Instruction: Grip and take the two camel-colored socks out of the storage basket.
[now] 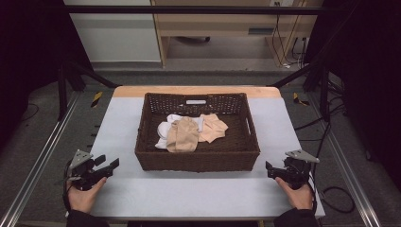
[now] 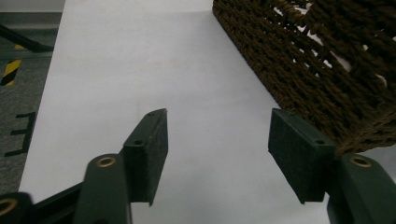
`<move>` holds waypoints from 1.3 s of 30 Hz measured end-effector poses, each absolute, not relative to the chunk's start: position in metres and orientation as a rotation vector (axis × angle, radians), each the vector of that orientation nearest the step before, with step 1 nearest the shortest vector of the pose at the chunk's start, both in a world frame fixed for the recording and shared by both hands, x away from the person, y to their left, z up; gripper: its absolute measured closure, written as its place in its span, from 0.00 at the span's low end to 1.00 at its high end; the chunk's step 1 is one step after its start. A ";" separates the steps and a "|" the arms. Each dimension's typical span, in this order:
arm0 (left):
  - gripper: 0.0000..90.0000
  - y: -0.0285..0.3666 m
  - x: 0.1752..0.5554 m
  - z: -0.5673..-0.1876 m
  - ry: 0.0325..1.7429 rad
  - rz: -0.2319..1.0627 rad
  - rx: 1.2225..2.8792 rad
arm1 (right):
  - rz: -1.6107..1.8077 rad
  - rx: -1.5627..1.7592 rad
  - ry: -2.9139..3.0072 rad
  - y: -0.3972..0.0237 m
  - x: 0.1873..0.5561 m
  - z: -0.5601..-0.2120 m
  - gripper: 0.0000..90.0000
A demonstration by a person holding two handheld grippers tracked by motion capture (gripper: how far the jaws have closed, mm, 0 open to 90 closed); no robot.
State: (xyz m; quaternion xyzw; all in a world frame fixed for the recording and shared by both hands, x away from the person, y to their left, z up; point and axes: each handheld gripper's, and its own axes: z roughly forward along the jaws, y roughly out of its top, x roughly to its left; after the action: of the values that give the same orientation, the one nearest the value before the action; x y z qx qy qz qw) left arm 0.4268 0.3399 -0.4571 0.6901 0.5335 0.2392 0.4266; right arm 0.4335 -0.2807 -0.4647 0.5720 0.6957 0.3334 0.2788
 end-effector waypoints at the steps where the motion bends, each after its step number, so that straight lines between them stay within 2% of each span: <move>1: 0.43 0.340 0.427 -0.457 1.333 0.598 1.724 | 0.894 1.535 1.866 -0.281 0.434 -0.465 0.05; 7: 0.52 0.338 0.421 -0.445 1.281 0.596 1.702 | 0.865 1.548 1.860 -0.284 0.432 -0.465 0.05; 11: 0.53 0.338 0.421 -0.441 1.286 0.598 1.690 | 0.856 1.557 1.851 -0.285 0.433 -0.465 0.05; 39: 0.51 0.308 0.440 -0.366 1.160 0.631 1.601 | 0.875 1.550 1.815 -0.285 0.431 -0.460 0.05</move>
State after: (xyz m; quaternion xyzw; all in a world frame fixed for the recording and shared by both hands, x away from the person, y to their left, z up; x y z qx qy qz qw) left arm 0.4398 0.3076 -0.3662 0.6645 0.4814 0.2619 0.5080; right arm 0.4313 -0.2854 -0.4602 0.5825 0.6821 0.3289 0.2953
